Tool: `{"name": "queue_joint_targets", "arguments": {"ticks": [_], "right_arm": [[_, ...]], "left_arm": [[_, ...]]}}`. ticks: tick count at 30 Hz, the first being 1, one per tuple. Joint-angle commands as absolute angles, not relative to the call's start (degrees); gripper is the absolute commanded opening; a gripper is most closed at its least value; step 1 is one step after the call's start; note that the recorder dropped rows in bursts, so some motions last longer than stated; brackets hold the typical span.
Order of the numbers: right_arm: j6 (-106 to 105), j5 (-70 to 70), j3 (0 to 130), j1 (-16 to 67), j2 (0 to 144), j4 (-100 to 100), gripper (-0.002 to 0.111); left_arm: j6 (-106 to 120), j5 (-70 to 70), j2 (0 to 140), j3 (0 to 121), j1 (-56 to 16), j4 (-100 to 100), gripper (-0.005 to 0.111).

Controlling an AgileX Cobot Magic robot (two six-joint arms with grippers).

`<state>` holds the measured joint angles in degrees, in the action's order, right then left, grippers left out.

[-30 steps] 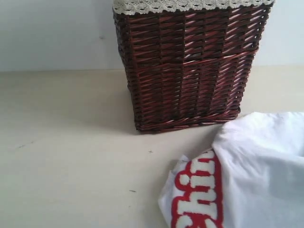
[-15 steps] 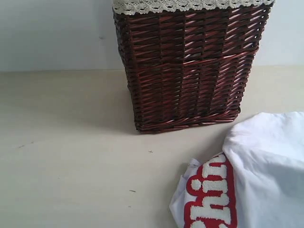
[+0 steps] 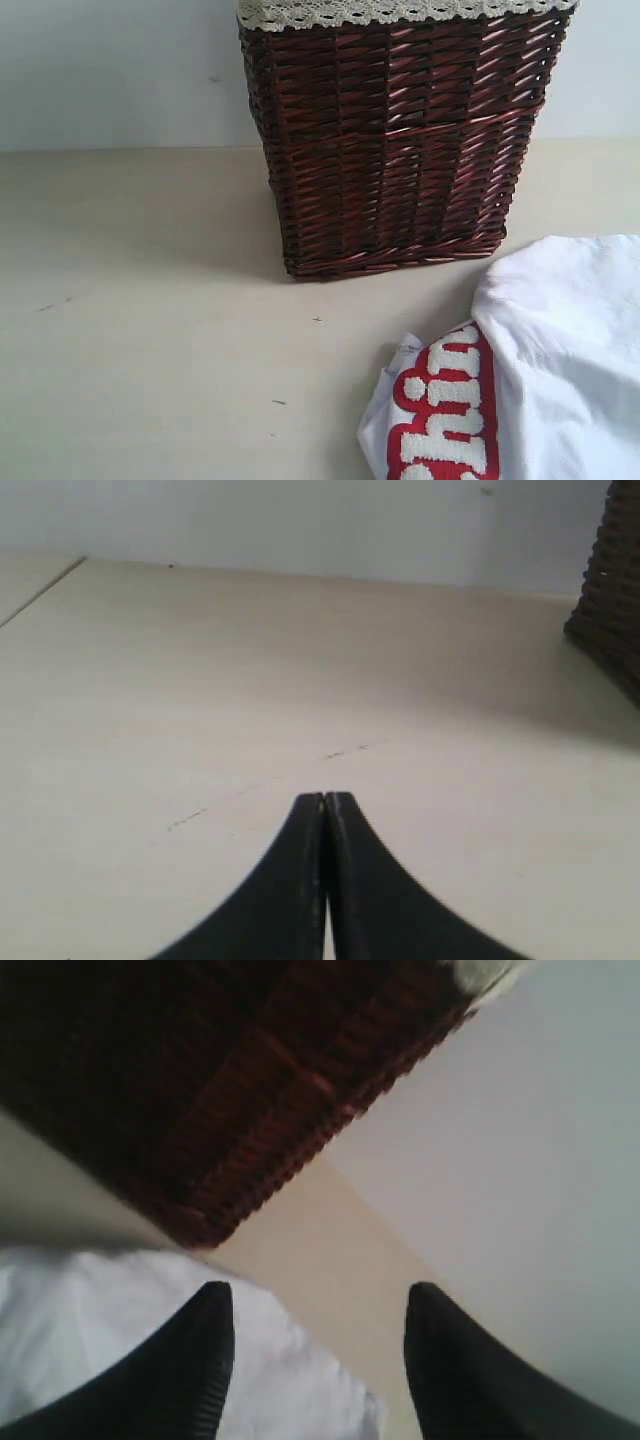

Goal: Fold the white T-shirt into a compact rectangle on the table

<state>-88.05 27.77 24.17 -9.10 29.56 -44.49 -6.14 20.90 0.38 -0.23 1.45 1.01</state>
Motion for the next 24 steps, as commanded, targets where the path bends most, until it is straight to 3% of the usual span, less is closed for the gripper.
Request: {"name": "queue_joint_targets", "arguments": {"ticks": [1, 5, 12, 19, 24], "right_arm": [[-88.4, 33.3, 19.5, -9.4, 16.8, -47.4, 0.046], [-88.2, 33.2, 15.7, -9.4, 9.5, -40.9, 0.041], [-72.3, 16.1, 9.0, -9.4, 6.8, -23.5, 0.038], [-42.3, 16.1, 18.0, -9.4, 42.9, -9.8, 0.036], [-38.4, 29.6, 32.1, -12.9, 66.1, -6.5, 0.025]], "left_arm": [[-6.2, 20.3, 0.0, 0.0, 1.2, 0.8, 0.0], [-6.2, 20.3, 0.0, 0.0, 1.2, 0.8, 0.0], [-6.2, 20.3, 0.0, 0.0, 1.2, 0.8, 0.0], [-6.2, 20.3, 0.0, 0.0, 1.2, 0.8, 0.0], [-6.2, 20.3, 0.0, 0.0, 1.2, 0.8, 0.0]]}}
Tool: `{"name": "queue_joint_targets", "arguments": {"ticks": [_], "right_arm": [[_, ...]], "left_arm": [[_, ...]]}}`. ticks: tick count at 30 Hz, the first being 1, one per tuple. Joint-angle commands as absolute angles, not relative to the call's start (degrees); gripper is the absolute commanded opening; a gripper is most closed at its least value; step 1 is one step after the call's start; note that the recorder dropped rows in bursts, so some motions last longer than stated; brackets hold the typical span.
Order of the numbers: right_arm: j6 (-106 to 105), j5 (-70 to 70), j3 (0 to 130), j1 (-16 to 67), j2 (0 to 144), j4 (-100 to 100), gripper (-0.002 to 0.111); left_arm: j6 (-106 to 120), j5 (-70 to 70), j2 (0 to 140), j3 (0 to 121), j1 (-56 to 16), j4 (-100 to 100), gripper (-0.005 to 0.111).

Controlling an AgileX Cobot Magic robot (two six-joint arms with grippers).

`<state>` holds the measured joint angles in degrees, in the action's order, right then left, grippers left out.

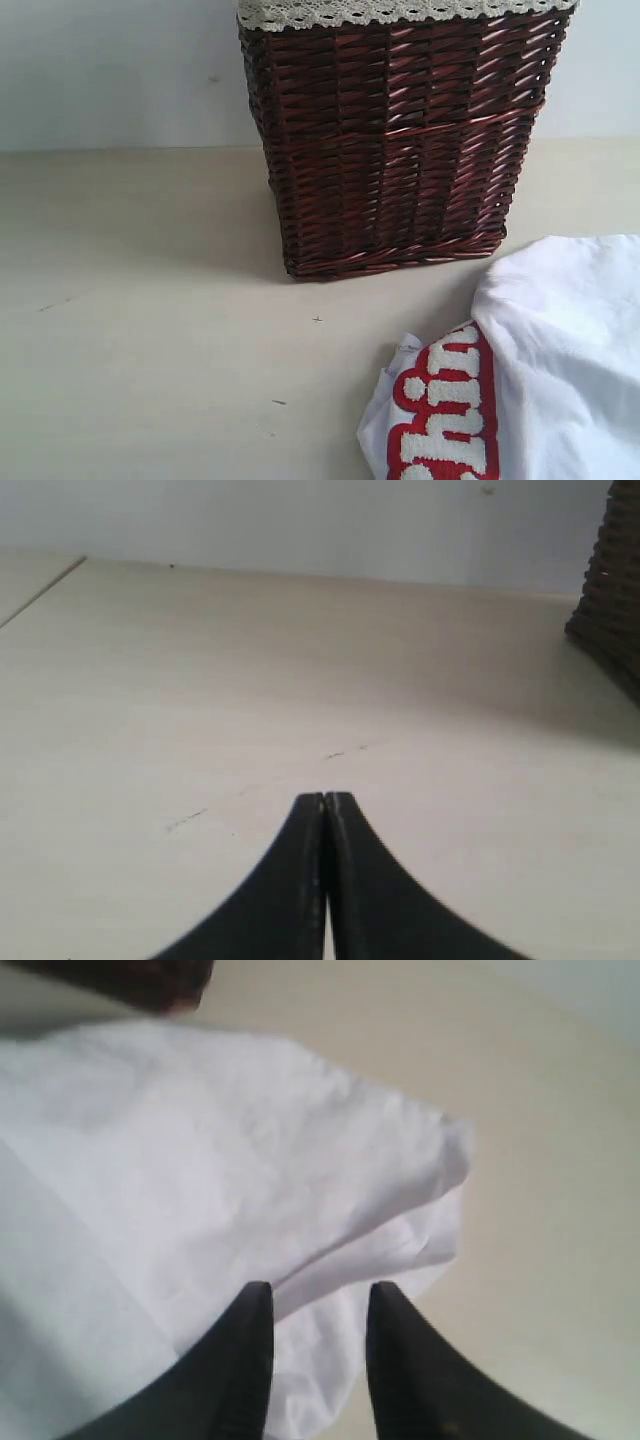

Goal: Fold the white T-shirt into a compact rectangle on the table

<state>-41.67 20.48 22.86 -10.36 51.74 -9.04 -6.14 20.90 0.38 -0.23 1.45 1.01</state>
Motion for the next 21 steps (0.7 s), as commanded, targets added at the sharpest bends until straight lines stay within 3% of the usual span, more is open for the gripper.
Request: {"name": "queue_joint_targets", "arguments": {"ticks": [1, 4, 8, 12, 21], "right_arm": [[-39.0, 33.9, 35.0, -13.9, 68.4, -6.3, 0.023], [-43.5, 48.6, 43.1, -16.9, 73.6, -2.4, 0.023], [-51.8, 62.9, 48.8, -22.8, 76.1, -0.5, 0.038], [-57.8, 61.8, 48.9, -28.3, 77.2, -0.5, 0.051], [-58.7, 55.1, 48.9, -29.0, 85.1, -1.6, 0.051]], "left_arm": [[-6.2, 20.3, 0.0, 0.0, 1.2, 0.8, 0.0], [-6.2, 20.3, 0.0, 0.0, 1.2, 0.8, 0.0], [-6.2, 20.3, 0.0, 0.0, 1.2, 0.8, 0.0], [-6.2, 20.3, 0.0, 0.0, 1.2, 0.8, 0.0], [-6.2, 20.3, 0.0, 0.0, 1.2, 0.8, 0.0]]}}
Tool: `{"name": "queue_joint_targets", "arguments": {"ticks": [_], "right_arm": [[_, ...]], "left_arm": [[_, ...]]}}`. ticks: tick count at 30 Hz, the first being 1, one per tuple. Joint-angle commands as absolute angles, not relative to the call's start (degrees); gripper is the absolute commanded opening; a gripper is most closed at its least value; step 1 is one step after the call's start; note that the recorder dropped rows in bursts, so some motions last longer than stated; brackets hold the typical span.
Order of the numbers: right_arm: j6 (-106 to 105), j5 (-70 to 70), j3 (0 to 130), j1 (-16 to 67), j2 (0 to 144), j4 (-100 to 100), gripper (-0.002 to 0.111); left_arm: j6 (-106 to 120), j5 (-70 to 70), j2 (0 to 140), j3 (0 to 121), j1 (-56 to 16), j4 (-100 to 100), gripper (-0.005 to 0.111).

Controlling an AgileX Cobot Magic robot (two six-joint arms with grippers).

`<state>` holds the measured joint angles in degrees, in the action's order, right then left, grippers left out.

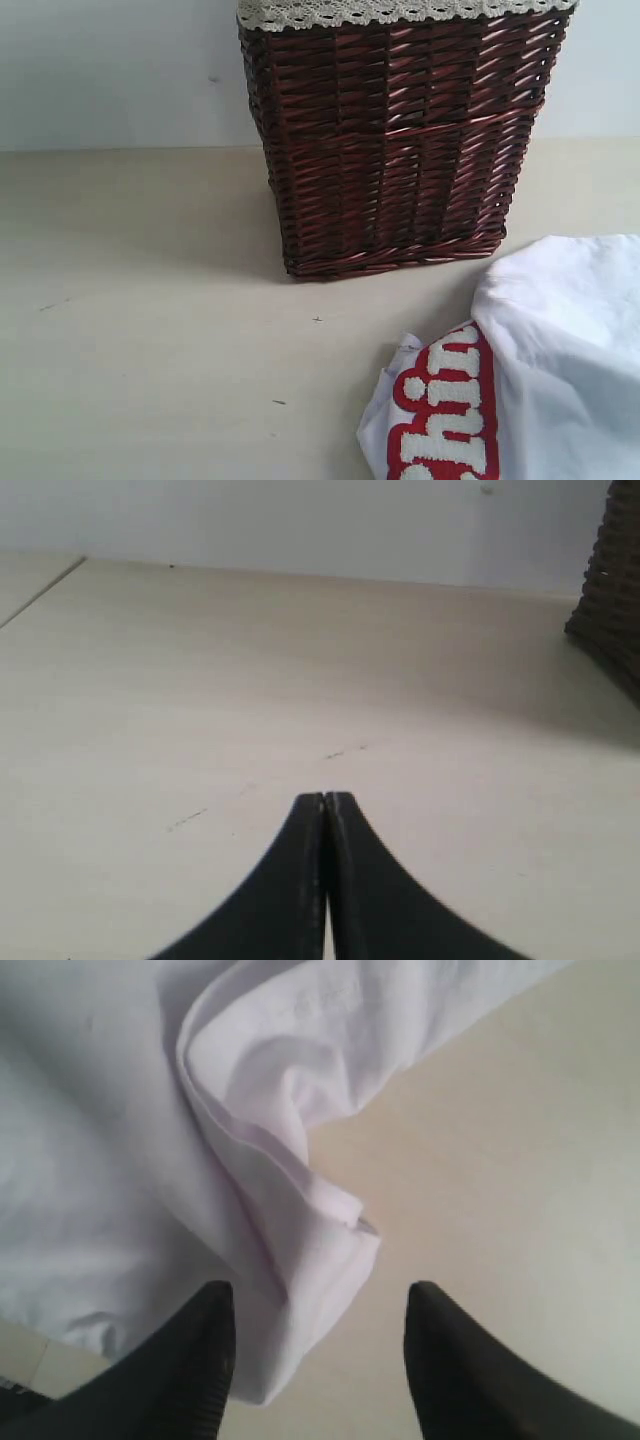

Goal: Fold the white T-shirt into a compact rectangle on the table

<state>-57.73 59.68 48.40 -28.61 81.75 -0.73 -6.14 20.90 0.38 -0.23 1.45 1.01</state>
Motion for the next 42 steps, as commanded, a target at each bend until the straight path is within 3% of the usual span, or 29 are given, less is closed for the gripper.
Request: {"name": "queue_joint_targets", "arguments": {"ticks": [1, 19, 21, 28, 42], "right_arm": [[-58.7, 53.7, 48.9, -29.0, 85.8, -1.6, 0.051], [-70.4, 52.2, 48.9, -29.0, 91.7, -5.9, 0.051], [-70.4, 52.2, 48.9, -29.0, 92.5, -5.9, 0.046], [-70.3, 52.2, 48.9, -29.0, 93.4, -5.3, 0.0], [-48.1, 52.0, 48.9, -29.0, 90.1, 5.2, 0.0]], "left_arm": [[-6.2, 20.3, 0.0, 0.0, 1.2, 0.8, 0.0], [-6.2, 20.3, 0.0, 0.0, 1.2, 0.8, 0.0], [-6.2, 20.3, 0.0, 0.0, 1.2, 0.8, 0.0], [-6.2, 20.3, 0.0, 0.0, 1.2, 0.8, 0.0], [-6.2, 20.3, 0.0, 0.0, 1.2, 0.8, 0.0]]}}
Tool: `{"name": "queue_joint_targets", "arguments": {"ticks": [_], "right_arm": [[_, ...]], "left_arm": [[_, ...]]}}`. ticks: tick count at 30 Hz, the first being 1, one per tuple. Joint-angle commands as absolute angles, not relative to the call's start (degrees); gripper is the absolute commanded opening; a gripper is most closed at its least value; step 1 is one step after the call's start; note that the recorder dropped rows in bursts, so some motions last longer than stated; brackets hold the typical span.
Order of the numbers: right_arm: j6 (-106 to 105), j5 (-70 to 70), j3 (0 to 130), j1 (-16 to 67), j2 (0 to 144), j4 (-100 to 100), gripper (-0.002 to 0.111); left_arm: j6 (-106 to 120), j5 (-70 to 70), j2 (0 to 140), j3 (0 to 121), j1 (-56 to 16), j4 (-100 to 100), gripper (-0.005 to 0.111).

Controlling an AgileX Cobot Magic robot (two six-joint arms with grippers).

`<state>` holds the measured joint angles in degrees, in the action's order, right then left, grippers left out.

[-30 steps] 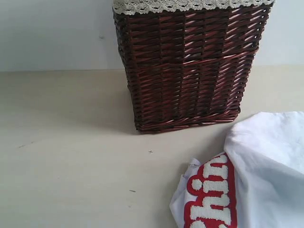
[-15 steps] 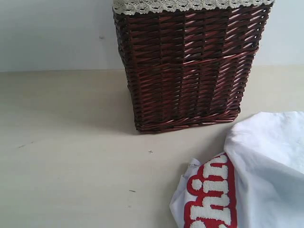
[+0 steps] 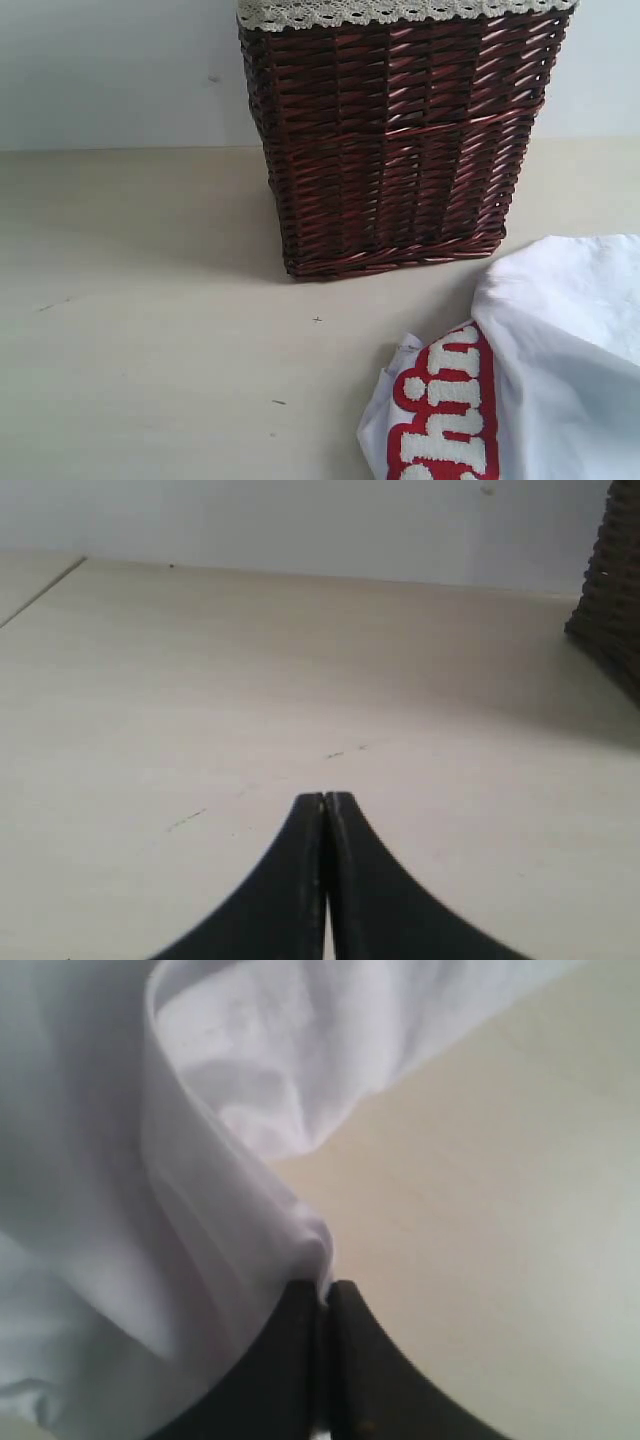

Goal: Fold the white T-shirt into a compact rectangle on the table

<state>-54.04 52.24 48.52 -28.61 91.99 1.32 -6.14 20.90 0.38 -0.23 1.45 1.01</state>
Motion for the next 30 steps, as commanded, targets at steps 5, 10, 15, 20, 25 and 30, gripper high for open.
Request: {"name": "queue_joint_targets", "arguments": {"ticks": [5, 10, 15, 20, 25, 30], "right_arm": [[-42.0, 53.5, 48.9, -29.0, 88.5, 10.5, 0.0], [-40.1, 61.5, 48.9, -29.0, 88.0, 18.4, 0.0], [-40.6, 69.5, 48.9, -29.0, 88.0, 21.2, 0.0], [-43.0, 70.0, 48.7, -29.1, 88.0, 21.6, 0.0], [-44.4, 70.0, 44.2, -29.1, 88.0, 22.8, 0.013], [-44.1, 66.1, 39.8, -29.1, 87.9, 22.4, 0.035]], "left_arm": [[-6.2, 20.3, 0.0, 0.0, 1.2, 0.8, 0.0], [-6.3, 20.3, 0.0, 0.0, 1.2, 0.8, 0.0], [-6.2, 20.3, 0.0, 0.0, 1.2, 0.8, 0.0], [-6.2, 20.3, 0.0, 0.0, 1.2, 0.8, 0.0], [-6.2, 20.3, 0.0, 0.0, 1.2, 0.8, 0.0], [-6.2, 20.3, 0.0, 0.0, 1.2, 0.8, 0.0]]}}
